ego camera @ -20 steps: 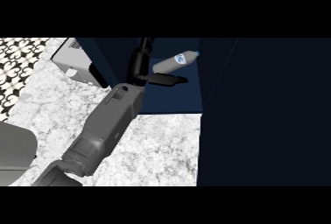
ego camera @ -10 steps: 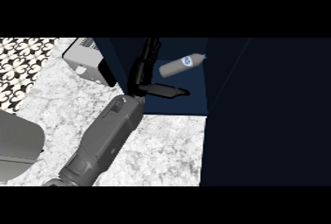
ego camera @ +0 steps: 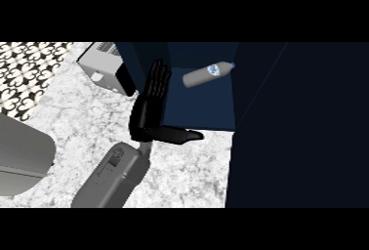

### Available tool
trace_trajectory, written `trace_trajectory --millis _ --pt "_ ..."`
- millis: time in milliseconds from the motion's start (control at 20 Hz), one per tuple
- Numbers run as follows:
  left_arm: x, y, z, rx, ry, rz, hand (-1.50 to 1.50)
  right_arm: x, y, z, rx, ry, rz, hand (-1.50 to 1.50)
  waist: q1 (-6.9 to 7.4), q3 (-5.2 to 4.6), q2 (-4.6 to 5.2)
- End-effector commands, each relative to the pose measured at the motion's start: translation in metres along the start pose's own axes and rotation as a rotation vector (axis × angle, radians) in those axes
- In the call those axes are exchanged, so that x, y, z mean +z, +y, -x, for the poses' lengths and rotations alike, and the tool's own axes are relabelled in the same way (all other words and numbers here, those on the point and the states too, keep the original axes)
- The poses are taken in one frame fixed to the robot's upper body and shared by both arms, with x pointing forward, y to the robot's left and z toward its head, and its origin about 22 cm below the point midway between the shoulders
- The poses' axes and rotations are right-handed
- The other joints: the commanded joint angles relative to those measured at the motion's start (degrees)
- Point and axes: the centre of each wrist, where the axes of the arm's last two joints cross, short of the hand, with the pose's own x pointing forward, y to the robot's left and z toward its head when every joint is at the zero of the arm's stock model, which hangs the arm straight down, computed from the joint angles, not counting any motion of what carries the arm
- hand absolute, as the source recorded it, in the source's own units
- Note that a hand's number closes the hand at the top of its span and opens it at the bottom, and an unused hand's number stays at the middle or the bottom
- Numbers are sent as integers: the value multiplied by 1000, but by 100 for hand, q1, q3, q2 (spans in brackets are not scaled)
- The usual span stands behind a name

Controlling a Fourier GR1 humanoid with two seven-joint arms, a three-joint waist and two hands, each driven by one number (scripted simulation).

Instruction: Pick up the bottled water, place it into the cabinet and close the cabinet

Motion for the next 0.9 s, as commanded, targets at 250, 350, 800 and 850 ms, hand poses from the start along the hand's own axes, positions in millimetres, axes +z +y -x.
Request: trace_trajectory --millis 250,350,800,850 --pt "89 2 -73 75 -10 12 -150 -8 4 -9 109 59 -188 150 -7 -9 55" --pt "112 4 -90 78 -22 -4 -150 2 8 -7 100 99 -259 150 -48 -8 49" --pt "171 41 -138 7 -95 -113 -150 4 45 -25 142 130 -552 150 -191 -18 85" --pt "184 44 -146 4 -87 -120 -150 3 43 -24 151 123 -555 150 -159 -18 81"
